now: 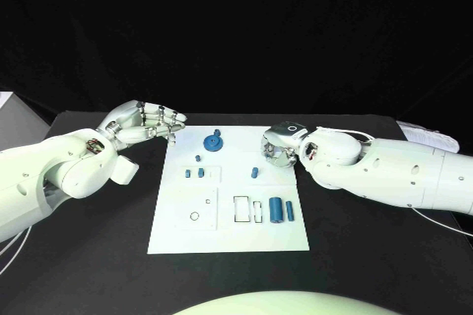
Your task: Assemble the parts on the task board
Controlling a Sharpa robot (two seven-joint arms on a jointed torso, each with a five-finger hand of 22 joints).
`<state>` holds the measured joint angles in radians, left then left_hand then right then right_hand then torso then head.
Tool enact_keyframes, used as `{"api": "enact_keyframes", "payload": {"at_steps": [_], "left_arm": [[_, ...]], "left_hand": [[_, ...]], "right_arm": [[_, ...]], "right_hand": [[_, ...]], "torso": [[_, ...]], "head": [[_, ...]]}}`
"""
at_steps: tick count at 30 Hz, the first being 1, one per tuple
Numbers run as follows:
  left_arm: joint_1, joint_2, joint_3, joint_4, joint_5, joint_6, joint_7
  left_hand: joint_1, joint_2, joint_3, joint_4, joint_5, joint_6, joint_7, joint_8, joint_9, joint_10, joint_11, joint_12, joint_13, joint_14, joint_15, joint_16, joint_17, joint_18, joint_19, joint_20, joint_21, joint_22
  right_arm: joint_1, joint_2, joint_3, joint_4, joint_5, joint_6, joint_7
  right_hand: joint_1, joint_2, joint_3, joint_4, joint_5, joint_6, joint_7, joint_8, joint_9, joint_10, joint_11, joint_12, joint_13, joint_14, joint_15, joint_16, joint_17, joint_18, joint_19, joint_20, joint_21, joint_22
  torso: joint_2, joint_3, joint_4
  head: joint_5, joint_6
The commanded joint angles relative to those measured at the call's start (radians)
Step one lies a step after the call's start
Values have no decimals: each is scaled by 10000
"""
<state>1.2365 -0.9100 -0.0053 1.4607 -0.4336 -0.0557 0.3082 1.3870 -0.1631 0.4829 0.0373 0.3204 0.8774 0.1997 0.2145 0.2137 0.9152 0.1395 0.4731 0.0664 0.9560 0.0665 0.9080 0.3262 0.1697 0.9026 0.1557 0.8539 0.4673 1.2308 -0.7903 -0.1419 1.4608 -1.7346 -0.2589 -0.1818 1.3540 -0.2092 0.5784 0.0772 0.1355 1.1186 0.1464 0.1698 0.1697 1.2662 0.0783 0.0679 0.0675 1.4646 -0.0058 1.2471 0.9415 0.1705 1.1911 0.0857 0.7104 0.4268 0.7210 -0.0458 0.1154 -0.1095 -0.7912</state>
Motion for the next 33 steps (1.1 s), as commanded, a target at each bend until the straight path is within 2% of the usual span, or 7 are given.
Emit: {"api": "enact_keyframes", "payload": {"at_steps": [1,8,16,22,28,33], "left_arm": [[2,24,6,8,93,266,17],[2,30,6,8,53,275,-12],[1,31,6,9,28,277,-44],[0,36,5,-24,23,232,-52],[-11,42,4,-152,-26,248,-66],[-18,39,2,-251,-56,242,-57]], "left_hand": [[88,6,7,-79,-2,53,35,55,-13,41,-1,-45,-15,44,-13,5,10,148,48,-8,63,15],[114,15,14,-93,-2,63,37,60,-16,46,0,-57,-14,42,-14,-1,12,147,47,-12,76,24],[128,23,17,-100,-2,73,38,65,-18,50,1,-65,-14,42,-14,-4,14,146,46,-14,85,30],[148,14,14,-116,-4,34,49,42,-36,47,9,-89,-15,44,-12,-12,17,143,43,-18,107,44],[159,22,16,-120,-3,26,51,37,-44,47,11,-102,-15,45,-10,-17,19,142,39,-19,118,52],[159,22,16,-120,-3,26,51,37,-44,47,11,-102,-15,45,-10,-17,19,142,39,-19,118,52]], "right_arm": [[-64,68,-37,75,249,169,148],[-65,84,-37,55,277,215,119],[-75,64,-37,59,187,-296,33],[-81,12,-37,101,168,-780,12],[-83,-147,-26,286,338,-1453,213],[-76,-388,13,581,648,-2045,388]], "right_hand": [[-55,-38,48,5,-15,-61,-17,-38,-7,-73,-27,-65,-13,18,-8,35,35,103,-36,-6,44,15],[-6,-1,146,-49,50,-7,-43,15,58,-13,-51,-29,6,52,-26,176,219,108,-30,0,91,71],[282,490,592,-512,-161,325,-232,496,520,696,-272,65,122,116,-239,564,625,124,-26,-143,504,476],[281,512,652,-585,-203,300,-238,555,597,753,-290,42,128,126,-251,615,673,123,-40,-162,568,545],[215,484,703,-656,-165,280,-252,649,713,828,-305,14,137,132,-264,673,715,85,20,-176,810,847],[201,479,716,-671,-154,272,-255,668,739,839,-308,7,138,134,-267,688,728,84,18,-179,832,872]], "torso": [[2,7,-4],[-1,4,-17],[7,12,-9],[-2,7,-3],[8,21,-37],[-10,-1,-45]], "head": [[24,-16],[32,2],[29,12],[35,1],[72,4],[90,-14]]}}
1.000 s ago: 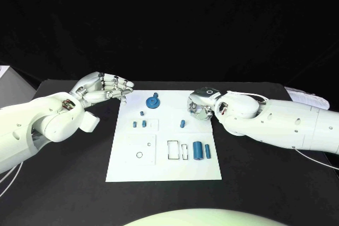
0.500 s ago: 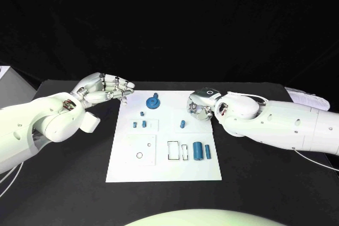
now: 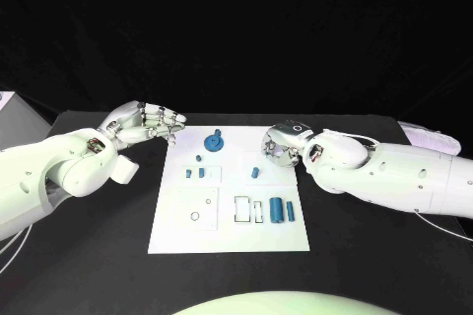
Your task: Assemble the parts on the task board
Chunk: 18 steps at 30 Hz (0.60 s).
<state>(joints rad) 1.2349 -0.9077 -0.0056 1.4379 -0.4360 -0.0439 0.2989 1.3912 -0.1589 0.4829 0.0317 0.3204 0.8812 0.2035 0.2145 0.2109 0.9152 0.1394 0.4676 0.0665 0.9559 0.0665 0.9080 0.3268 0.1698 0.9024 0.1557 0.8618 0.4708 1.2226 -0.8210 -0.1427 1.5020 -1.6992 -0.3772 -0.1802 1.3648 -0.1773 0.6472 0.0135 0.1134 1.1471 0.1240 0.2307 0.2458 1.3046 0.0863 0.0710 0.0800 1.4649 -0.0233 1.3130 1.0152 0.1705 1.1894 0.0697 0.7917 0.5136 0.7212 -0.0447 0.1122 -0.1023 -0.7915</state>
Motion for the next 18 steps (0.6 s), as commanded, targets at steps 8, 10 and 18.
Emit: {"api": "enact_keyframes", "payload": {"at_steps": [8,10,18], "left_arm": [[-5,9,4,-86,-37,71,21],[-5,12,4,-92,-38,61,18],[-15,54,1,-88,-35,51,22]], "left_hand": [[120,-18,14,-65,-4,-1,16,42,-18,48,14,-56,-16,45,-8,-22,12,140,35,-18,46,22],[120,-18,14,-65,-4,-1,16,42,-18,48,14,-56,-16,45,-8,-22,12,140,35,-18,46,22],[130,-8,18,-68,0,9,19,48,-21,52,15,-64,-15,44,-8,-27,13,140,30,-19,55,29]], "right_arm": [[42,-536,108,918,914,-1680,780],[44,-570,118,1165,1124,-1784,919],[-65,-223,116,1892,1165,-1817,1221]], "right_hand": [[79,147,68,-72,91,-49,-27,85,26,443,-384,-51,8,126,-92,42,-13,82,19,-24,62,57],[79,143,82,-92,113,-56,-26,99,46,447,-385,-54,8,128,-93,56,6,80,18,-26,90,92],[74,145,114,-131,167,-83,-21,126,92,450,-381,-62,6,124,-93,68,3,86,-14,-30,100,98]], "torso": [[-17,-21,7],[-19,-19,5],[-30,-34,25]], "head": [[131,63],[235,93],[643,199]]}}
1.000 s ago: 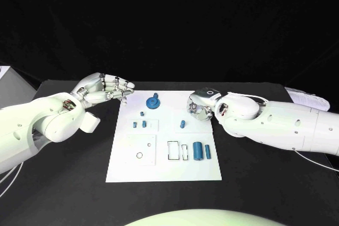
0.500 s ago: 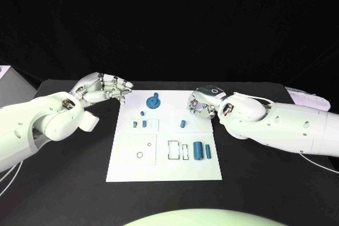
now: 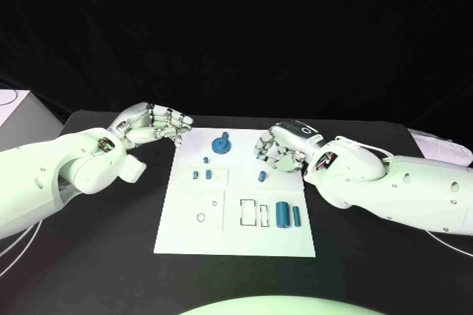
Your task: Assemble the parts on the task board
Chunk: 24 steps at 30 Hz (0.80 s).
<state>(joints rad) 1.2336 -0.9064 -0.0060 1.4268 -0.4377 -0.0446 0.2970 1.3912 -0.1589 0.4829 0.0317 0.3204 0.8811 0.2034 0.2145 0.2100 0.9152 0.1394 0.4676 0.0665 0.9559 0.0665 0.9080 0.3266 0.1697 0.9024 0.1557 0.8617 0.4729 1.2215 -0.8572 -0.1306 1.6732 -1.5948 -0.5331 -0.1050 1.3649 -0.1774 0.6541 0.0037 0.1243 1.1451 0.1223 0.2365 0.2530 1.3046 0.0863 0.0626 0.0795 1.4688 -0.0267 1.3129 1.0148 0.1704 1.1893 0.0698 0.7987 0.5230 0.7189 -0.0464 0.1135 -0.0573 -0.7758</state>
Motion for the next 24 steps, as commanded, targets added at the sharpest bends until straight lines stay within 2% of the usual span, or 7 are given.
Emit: {"api": "enact_keyframes", "payload": {"at_steps": [1,8,12,14,18,21,24], "left_arm": [[-3,47,5,26,-17,53,41],[-7,167,1,37,15,0,33],[-6,229,-2,47,48,-52,11],[-4,266,-3,56,93,-83,-7],[-1,345,-4,83,139,-93,-36],[0,383,-5,83,152,-94,-55],[1,414,-5,79,158,-89,-69]], "left_hand": [[130,-8,18,-68,1,9,20,48,-12,52,15,-64,-15,45,-8,-27,16,141,31,-19,56,8],[131,-5,17,-68,2,14,24,50,-14,55,17,-70,-15,44,-6,-31,16,141,28,-19,61,12],[125,-6,12,-64,1,15,27,50,-16,57,20,-75,-14,44,-3,-33,17,140,25,-18,65,15],[125,-6,12,-64,1,15,27,50,-16,57,20,-75,-14,44,-3,-33,17,140,25,-18,65,15],[121,-7,9,-61,0,16,28,51,-18,58,21,-77,-14,44,-2,-35,17,139,23,-18,67,16],[118,-9,6,-60,0,17,29,51,-18,59,22,-79,-14,44,0,-36,18,139,21,-17,68,17],[118,-9,6,-60,0,17,29,51,-18,59,22,-79,-14,44,0,-36,18,139,21,-17,68,17]], "right_arm": [[-71,197,-8,215,79,-246,480],[-290,1070,-92,192,-427,124,509],[-436,1517,-145,79,-697,441,386],[-482,1743,-179,3,-829,616,280],[-568,2108,-231,-134,-1086,1019,-23],[-606,2288,-257,-269,-1238,1269,-240],[-635,2389,-284,-376,-1348,1458,-387]], "right_hand": [[73,147,45,-33,58,-62,-4,68,19,450,-381,22,10,85,-58,68,6,86,-14,-30,30,4],[66,150,60,-53,80,-84,2,80,45,446,-377,17,8,80,-56,67,-11,78,-12,-31,77,65],[63,166,79,-67,90,-111,9,83,63,434,-371,11,5,81,-53,81,6,67,-3,-30,136,143],[63,166,79,-67,90,-111,9,83,63,434,-371,11,5,81,-53,81,6,67,-3,-30,136,143],[56,177,88,-72,91,-127,14,87,75,426,-365,8,3,79,-49,83,5,62,-2,-28,163,177],[45,185,94,-76,87,-142,19,91,89,419,-361,6,1,74,-45,78,-15,65,-21,-26,153,163],[45,185,94,-76,87,-142,19,91,89,419,-361,6,1,74,-45,78,-15,65,-21,-26,153,163]], "torso": [[-10,-20,11],[-22,-37,15],[-5,-46,37],[16,-33,25],[13,-45,21],[10,-34,4],[7,-20,23]], "head": [[216,43],[667,-68],[839,-120],[942,-170],[1050,-233],[1123,-306],[1178,-375]]}}
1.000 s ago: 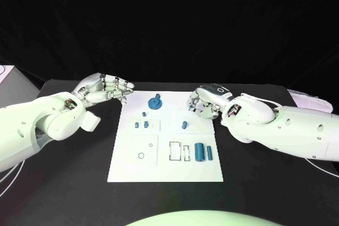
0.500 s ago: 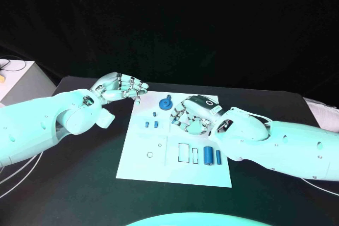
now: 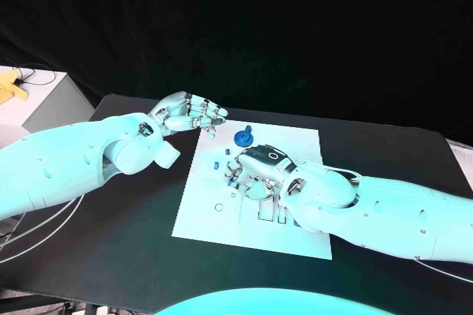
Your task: Assemble the parts on the task board
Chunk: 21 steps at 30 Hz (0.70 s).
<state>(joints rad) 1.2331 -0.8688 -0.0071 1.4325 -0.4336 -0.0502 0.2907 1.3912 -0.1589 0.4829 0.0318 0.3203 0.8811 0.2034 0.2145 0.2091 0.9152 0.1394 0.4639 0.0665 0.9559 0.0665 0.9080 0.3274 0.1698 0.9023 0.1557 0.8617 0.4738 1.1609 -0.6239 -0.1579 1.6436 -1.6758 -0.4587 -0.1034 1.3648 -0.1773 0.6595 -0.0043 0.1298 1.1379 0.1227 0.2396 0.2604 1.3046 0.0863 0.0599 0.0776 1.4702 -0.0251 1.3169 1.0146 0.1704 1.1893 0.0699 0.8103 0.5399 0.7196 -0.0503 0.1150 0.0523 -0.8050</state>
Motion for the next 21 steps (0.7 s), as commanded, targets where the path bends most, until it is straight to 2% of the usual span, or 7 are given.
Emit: {"api": "enact_keyframes", "payload": {"at_steps": [1,9,15,21], "left_arm": [[6,45,6,22,117,-30,-9],[6,71,6,13,121,-10,-32],[6,85,6,1,122,-8,-46],[6,97,6,-9,122,21,-79]], "left_hand": [[118,-8,6,-60,0,17,29,51,-9,59,22,-43,-14,44,0,-36,10,138,21,-17,68,8],[112,-14,-2,-56,1,14,32,49,-14,59,26,-53,-14,42,4,-42,11,137,15,-16,72,12],[110,-23,-8,-56,2,11,32,48,-20,36,32,-76,-19,41,8,-49,12,138,7,-16,77,16],[108,-26,-11,-54,4,8,33,46,-25,12,37,-96,-22,42,11,-53,13,137,3,-14,80,18]], "right_arm": [[-38,72,-17,-98,-572,753,-433],[-118,109,-49,-120,-979,1087,-580],[-154,103,-59,-133,-1066,1205,-705],[-203,114,-65,-86,-1134,1087,-777]], "right_hand": [[46,185,41,3,32,-71,14,60,15,419,-361,33,20,60,-61,39,-13,66,-20,-27,37,-6],[33,188,48,-12,33,-91,18,68,36,408,-357,32,18,52,-57,31,-39,55,-13,-24,92,69],[30,186,50,-22,36,-95,18,75,46,408,-357,33,18,55,-56,44,-14,48,-3,-24,132,122],[30,186,50,-22,36,-95,18,75,46,408,-357,33,18,55,-56,44,-14,48,-3,-24,132,122]], "torso": [[1,21,12],[-3,31,-6],[-4,32,-7],[4,28,2]], "head": [[105,-104],[258,-255],[307,-288],[357,-311]]}}
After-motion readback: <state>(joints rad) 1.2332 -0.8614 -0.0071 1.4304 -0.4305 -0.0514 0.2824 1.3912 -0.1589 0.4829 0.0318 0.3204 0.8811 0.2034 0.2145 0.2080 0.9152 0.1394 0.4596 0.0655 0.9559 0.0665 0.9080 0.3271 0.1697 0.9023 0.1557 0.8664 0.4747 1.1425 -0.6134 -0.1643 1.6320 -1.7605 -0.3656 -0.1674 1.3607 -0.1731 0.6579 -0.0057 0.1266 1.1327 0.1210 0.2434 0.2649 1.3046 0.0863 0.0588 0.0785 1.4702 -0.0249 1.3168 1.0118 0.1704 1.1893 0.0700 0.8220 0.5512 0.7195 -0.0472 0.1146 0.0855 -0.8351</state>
